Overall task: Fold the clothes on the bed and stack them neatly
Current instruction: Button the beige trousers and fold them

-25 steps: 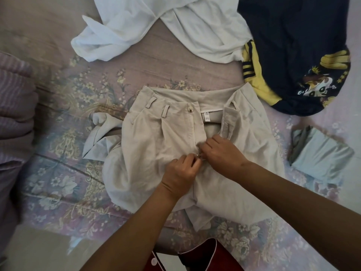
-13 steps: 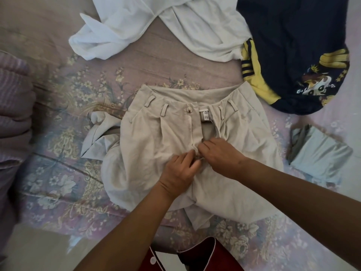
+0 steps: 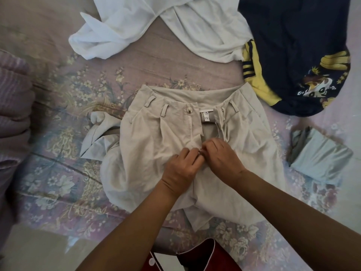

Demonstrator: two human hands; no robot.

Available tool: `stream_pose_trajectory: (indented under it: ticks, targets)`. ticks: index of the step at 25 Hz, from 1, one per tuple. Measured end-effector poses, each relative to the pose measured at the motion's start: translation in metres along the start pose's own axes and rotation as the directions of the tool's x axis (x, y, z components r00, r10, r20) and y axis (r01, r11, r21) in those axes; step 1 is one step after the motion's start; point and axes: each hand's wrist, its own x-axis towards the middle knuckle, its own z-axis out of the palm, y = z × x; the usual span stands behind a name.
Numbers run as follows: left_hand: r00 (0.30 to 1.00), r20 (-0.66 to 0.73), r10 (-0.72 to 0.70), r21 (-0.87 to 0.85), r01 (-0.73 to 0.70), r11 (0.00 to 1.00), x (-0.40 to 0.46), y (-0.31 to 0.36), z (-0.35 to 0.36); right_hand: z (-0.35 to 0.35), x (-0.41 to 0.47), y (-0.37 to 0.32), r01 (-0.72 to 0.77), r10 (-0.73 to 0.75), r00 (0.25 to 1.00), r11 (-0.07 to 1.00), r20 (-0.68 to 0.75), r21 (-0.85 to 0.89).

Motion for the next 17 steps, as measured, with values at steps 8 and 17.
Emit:
stream_pose_trajectory:
  ticks: [8,17]
  targets:
    - [1.0,0.01,0.004,-0.022,-0.003,1.0,-0.01,0.007,-0.003,-0.007,0.002,0.008,0.136,-0.073,0.878,0.986,0.474,-0.099]
    - [1.0,0.003,-0.027,-0.123,0.027,0.992,-0.014,0.014,-0.006,-0.013,0.024,0.01,0.286,-0.231,0.76,0.958,0.607,0.007]
